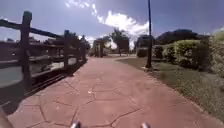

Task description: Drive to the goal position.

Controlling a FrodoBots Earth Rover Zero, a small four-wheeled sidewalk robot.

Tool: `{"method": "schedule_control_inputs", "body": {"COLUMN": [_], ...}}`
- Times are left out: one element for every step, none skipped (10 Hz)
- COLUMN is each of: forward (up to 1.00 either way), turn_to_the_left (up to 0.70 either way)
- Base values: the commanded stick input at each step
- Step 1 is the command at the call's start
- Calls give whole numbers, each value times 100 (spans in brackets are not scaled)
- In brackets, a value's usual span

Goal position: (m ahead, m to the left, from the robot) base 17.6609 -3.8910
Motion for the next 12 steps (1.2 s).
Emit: {"method": "schedule_control_inputs", "body": {"forward": [85,85,85,85,85,85,85,85,85,85,85,85], "turn_to_the_left": [0,0,0,0,0,0,0,0,-7,-34,-28,-4]}}
